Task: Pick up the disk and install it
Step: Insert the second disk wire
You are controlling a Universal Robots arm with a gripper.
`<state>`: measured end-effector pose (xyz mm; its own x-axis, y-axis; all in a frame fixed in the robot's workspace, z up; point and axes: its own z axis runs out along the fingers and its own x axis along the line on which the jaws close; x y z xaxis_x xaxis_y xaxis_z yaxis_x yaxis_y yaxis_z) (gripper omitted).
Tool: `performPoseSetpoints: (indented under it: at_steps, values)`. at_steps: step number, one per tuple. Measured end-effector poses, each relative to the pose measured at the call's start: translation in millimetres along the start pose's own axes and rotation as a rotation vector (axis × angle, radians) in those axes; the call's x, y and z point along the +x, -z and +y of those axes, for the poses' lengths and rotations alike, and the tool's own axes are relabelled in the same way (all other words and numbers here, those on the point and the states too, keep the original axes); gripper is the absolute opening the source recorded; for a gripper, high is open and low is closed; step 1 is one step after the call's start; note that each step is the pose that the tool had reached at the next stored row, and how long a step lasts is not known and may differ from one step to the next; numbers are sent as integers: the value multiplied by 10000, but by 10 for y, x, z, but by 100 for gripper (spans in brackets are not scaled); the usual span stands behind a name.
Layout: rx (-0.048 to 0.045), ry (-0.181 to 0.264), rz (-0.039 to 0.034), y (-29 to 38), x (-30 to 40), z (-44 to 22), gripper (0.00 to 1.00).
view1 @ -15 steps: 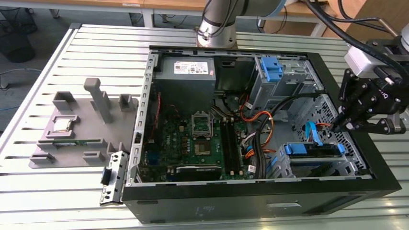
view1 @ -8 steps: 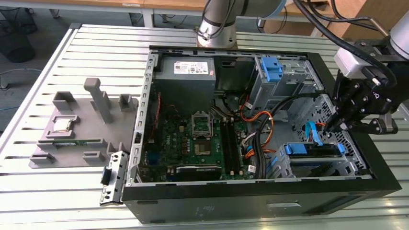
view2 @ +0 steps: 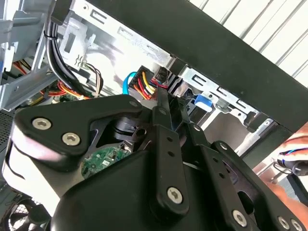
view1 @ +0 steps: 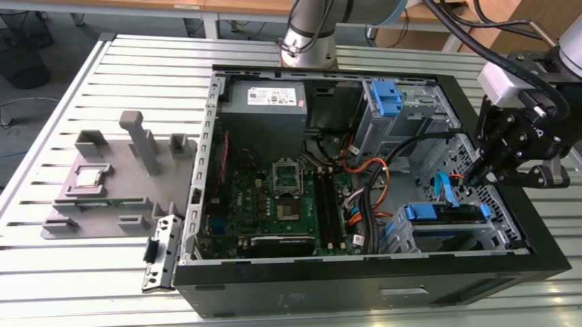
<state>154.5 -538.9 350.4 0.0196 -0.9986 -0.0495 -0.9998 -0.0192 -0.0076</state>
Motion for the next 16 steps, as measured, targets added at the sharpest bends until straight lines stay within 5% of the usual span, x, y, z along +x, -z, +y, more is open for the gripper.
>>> performPoseSetpoints:
  at_steps: [3, 8, 16]
  values:
    - [-41, -2, 4, 2, 0, 0, 23]
    - [-345, -17, -4, -2, 0, -1, 23]
    - [-378, -19, -5, -3, 0, -1, 23]
